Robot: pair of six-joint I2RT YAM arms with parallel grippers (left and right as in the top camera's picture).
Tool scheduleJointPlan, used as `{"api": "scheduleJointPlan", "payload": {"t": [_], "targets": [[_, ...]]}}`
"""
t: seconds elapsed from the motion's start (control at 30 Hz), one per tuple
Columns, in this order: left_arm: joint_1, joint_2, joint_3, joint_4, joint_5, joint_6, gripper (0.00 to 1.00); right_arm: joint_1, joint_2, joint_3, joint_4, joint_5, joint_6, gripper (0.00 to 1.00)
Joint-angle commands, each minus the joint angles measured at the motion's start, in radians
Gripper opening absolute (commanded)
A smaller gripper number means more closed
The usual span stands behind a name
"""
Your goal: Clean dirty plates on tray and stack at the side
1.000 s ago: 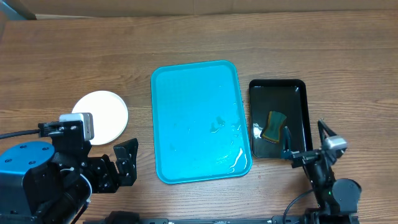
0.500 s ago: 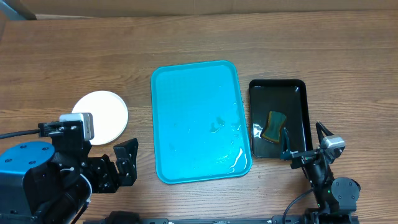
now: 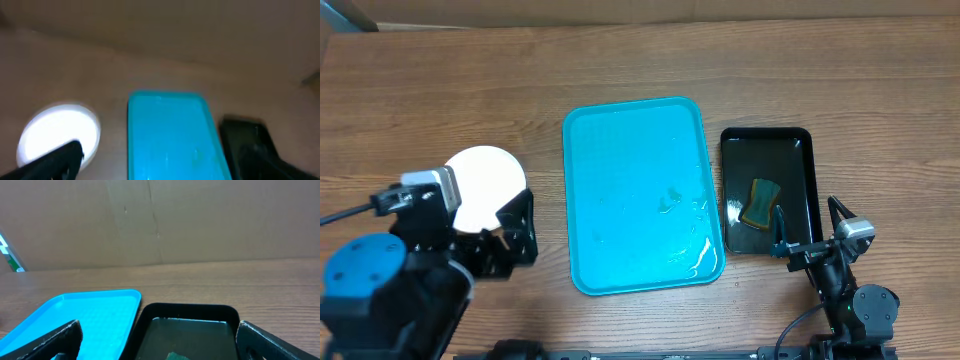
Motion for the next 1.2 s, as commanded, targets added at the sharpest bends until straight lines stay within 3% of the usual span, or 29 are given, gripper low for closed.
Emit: {"api": "scheduleJointPlan", "payload": {"t": [0.0, 0.2, 0.43, 0.6, 0.77, 1.07, 1.17], "targets": [[0.007, -0.141, -0.297, 0.238, -0.011, -0.029, 1.00, -0.001, -0.008, -0.010, 0.004, 0.010, 0.002, 1.00], [0.007, -0.353, -0.690, 0.616, -0.019, -0.058, 1.00, -0.001, -0.008, -0.010, 0.005, 0.010, 0.002, 1.00], [0.008, -0.623, -1.089, 0.915, -0.072, -0.137, 1.00, -0.001, -0.008, -0.010, 0.005, 0.010, 0.002, 1.00], [0.007, -0.755, -1.284, 1.094, -0.082, -0.134, 1.00, -0.001, -0.008, -0.010, 0.004, 0.010, 0.002, 1.00], [0.003, -0.752, -1.404, 1.276, -0.081, -0.130, 1.00, -0.001, -0.008, -0.010, 0.005, 0.010, 0.002, 1.00], [-0.004, -0.752, -1.419, 1.220, -0.100, -0.121, 1.00, -0.001, -0.008, -0.010, 0.005, 0.010, 0.002, 1.00], [-0.002, -0.752, -1.418, 1.122, -0.100, -0.121, 1.00, -0.001, -0.008, -0.010, 0.005, 0.010, 0.002, 1.00]]}}
